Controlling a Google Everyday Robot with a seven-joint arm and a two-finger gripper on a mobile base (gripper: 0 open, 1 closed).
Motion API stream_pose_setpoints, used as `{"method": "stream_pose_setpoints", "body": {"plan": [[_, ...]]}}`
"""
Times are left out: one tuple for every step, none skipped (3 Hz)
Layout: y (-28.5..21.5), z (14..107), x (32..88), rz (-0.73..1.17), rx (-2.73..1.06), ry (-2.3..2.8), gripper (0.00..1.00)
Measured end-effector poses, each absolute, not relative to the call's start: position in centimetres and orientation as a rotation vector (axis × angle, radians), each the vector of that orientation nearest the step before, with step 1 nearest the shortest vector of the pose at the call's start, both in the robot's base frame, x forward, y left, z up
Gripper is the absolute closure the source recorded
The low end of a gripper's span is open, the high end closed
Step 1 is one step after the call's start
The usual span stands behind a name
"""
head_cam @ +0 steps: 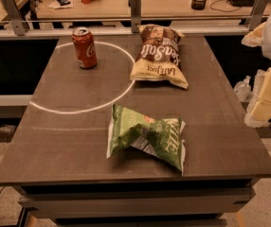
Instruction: Pick coke can
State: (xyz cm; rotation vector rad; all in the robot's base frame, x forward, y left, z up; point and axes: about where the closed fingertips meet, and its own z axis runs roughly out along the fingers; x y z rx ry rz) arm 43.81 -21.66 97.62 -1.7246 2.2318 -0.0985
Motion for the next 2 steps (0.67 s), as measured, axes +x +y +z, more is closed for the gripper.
{"method": "stream_pose_setpoints", "body": {"plan": [[-21.4, 97.9, 44.0, -0.096, -1.718, 2.217, 0.00], [-19.2, 98.4, 45.9, -0.021, -1.706, 2.139, 0.00]]}}
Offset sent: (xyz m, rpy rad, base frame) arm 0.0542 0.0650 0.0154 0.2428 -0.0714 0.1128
